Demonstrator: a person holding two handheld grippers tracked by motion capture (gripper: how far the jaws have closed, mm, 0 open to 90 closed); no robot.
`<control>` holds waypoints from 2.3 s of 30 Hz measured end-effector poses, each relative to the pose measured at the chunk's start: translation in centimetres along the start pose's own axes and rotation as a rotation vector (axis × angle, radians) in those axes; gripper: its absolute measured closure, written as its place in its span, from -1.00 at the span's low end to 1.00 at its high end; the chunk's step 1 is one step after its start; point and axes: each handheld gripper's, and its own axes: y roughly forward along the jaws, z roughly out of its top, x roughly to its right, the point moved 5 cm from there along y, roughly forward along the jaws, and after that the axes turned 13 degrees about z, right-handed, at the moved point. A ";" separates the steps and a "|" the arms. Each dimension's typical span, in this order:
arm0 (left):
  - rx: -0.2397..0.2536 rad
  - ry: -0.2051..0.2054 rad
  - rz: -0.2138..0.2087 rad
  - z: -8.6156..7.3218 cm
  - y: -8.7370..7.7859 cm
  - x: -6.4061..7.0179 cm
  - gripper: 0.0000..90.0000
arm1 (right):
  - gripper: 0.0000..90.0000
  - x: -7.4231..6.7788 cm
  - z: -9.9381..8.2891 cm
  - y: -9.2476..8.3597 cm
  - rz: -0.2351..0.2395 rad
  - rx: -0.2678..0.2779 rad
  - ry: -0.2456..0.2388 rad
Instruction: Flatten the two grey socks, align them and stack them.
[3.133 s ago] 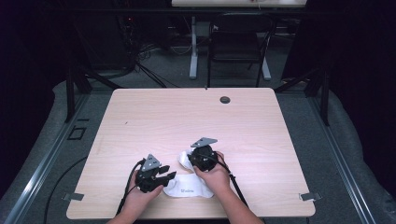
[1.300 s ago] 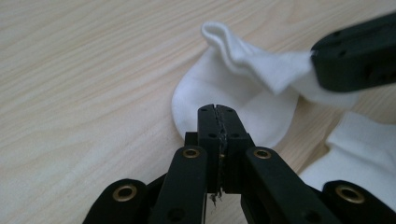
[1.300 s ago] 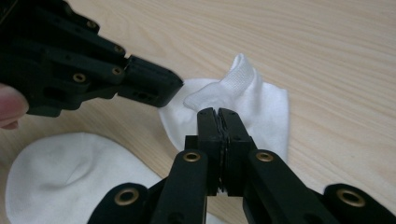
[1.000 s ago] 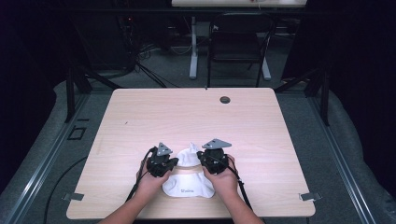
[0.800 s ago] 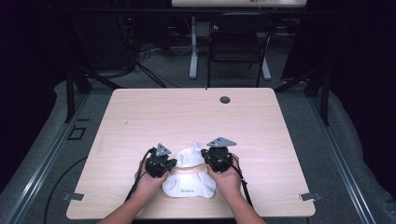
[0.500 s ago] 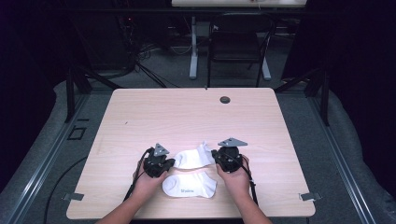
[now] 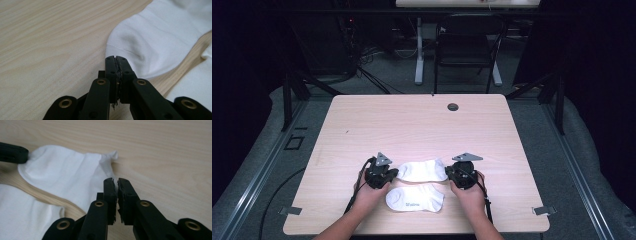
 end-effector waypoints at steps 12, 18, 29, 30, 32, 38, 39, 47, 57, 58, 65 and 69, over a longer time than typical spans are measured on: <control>0.030 0.031 -0.030 0.8 -1.0 0.8 0.89 | 0.86 -1.7 0.9 1.6 0.037 -0.004 -0.103; 0.000 0.051 -0.038 -0.1 -0.7 1.1 0.86 | 0.84 -0.3 0.3 2.5 0.003 -0.027 -0.069; 0.003 0.038 -0.010 -0.4 -0.5 0.1 0.82 | 0.90 1.0 -0.8 2.5 -0.021 -0.078 -0.026; 0.003 0.035 -0.008 -0.4 -0.4 0.0 0.81 | 0.90 1.0 -0.8 2.5 -0.013 -0.078 -0.017; 0.001 0.022 -0.008 -0.3 -0.4 -0.3 0.79 | 0.91 1.0 -0.9 2.4 -0.016 -0.083 -0.020; 0.021 -0.006 -0.008 0.0 -0.7 -0.7 0.66 | 0.89 0.4 -0.7 2.0 0.003 -0.069 -0.023; 0.026 -0.006 -0.003 0.1 -0.7 -0.9 0.62 | 0.87 0.4 -0.5 1.9 0.006 -0.059 -0.027; 0.008 -0.033 0.016 0.7 -0.2 -1.5 0.39 | 0.46 0.8 0.4 1.8 0.027 -0.003 -0.015; -0.013 -0.007 0.010 0.5 0.6 -1.0 0.54 | 0.59 1.1 -0.1 3.1 0.055 -0.051 -0.015; -0.013 -0.006 0.007 0.5 0.6 -1.0 0.61 | 0.71 0.9 -0.1 3.1 0.059 -0.050 -0.022; -0.013 -0.011 -0.005 0.7 0.4 -0.9 0.95 | 0.92 0.6 0.0 2.8 0.066 -0.054 -0.046; 0.019 -0.024 -0.007 1.3 -0.1 -1.1 0.96 | 0.93 0.3 0.4 2.3 0.077 -0.025 -0.041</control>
